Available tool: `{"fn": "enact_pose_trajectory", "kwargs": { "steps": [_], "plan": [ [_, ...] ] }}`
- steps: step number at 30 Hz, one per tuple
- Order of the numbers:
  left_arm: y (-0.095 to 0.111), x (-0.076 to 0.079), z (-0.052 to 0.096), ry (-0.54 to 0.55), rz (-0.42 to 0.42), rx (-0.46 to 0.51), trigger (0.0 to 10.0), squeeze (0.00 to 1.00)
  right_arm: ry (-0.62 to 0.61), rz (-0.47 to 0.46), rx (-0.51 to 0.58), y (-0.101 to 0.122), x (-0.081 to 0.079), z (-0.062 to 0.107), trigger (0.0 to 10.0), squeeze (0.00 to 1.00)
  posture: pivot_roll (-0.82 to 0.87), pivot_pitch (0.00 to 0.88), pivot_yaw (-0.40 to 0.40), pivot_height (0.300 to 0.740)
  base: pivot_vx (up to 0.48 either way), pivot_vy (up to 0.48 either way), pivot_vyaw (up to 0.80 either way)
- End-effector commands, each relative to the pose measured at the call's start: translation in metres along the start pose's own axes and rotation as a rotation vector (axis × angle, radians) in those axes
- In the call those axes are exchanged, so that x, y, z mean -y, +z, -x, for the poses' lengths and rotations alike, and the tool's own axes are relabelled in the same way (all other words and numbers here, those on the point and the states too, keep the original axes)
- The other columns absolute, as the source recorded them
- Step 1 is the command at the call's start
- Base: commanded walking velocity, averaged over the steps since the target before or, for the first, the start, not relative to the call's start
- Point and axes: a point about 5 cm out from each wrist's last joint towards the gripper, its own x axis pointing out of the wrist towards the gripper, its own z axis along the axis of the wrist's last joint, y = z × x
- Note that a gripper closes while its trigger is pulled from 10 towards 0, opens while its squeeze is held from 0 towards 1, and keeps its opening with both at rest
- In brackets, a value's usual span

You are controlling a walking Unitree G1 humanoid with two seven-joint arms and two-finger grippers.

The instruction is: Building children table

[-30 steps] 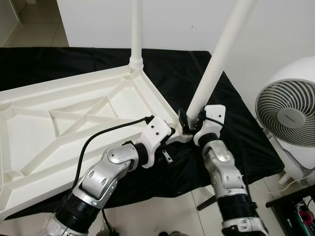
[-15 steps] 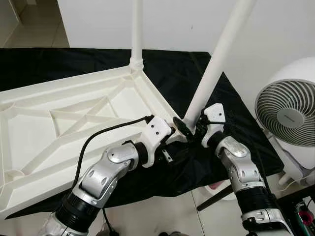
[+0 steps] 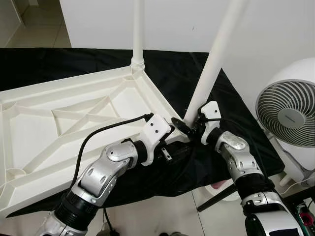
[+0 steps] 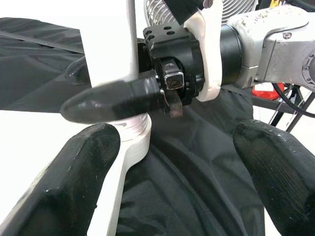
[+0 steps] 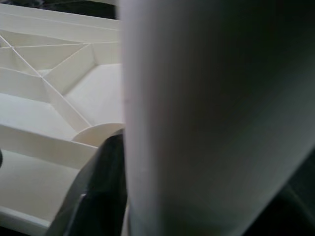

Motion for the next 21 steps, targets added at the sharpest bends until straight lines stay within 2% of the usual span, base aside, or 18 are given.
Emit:
{"fn": "enact_pose_trajectory", "kwargs": {
  "steps": [1,7,8,9,11,14,19,21],
  "plan": [
    [0.001,0.002,0.000,-0.034,-0.006,-0.003,10.0,0.00,0.028,-0.014,-0.043,-0.012,-0.001,0.004,0.0,0.00,0.10,0.072,-0.078,0.740,0.000,0.000,0.00],
    [0.001,0.003,0.000,-0.038,-0.005,-0.003,10.0,0.00,0.008,-0.015,-0.046,-0.015,0.002,0.007,0.0,0.00,0.10,0.074,-0.075,0.740,0.000,0.000,0.00],
    [0.001,0.003,0.000,-0.040,-0.005,-0.003,10.0,0.00,-0.006,-0.010,-0.050,-0.015,0.003,0.007,4.0,0.00,0.09,0.074,-0.074,0.740,0.000,0.000,0.00],
    [0.002,0.003,-0.001,-0.043,-0.004,-0.002,10.0,0.00,-0.027,-0.012,-0.049,-0.016,0.004,0.007,10.0,0.00,0.09,0.074,-0.074,0.740,0.000,0.000,0.00],
    [0.001,0.003,-0.001,-0.043,-0.004,-0.003,10.0,0.00,-0.048,-0.019,-0.046,-0.016,0.006,0.007,10.0,0.00,0.09,0.077,-0.075,0.740,0.000,0.000,0.00],
    [0.001,0.004,0.000,-0.042,-0.001,-0.004,10.0,0.00,-0.162,-0.046,-0.038,-0.016,0.011,0.009,10.0,0.00,0.10,0.082,-0.079,0.740,0.000,0.000,0.00],
    [0.000,0.005,0.000,-0.040,0.001,-0.006,10.0,0.00,-0.235,-0.044,-0.045,-0.016,0.013,0.010,10.0,0.00,0.10,0.084,-0.083,0.740,0.000,0.000,0.00],
    [0.000,0.005,0.000,-0.039,0.004,-0.005,10.0,0.00,-0.319,-0.060,-0.026,-0.016,0.012,0.010,10.0,0.00,0.10,0.085,-0.083,0.740,0.000,0.000,0.00]
  ]
}}
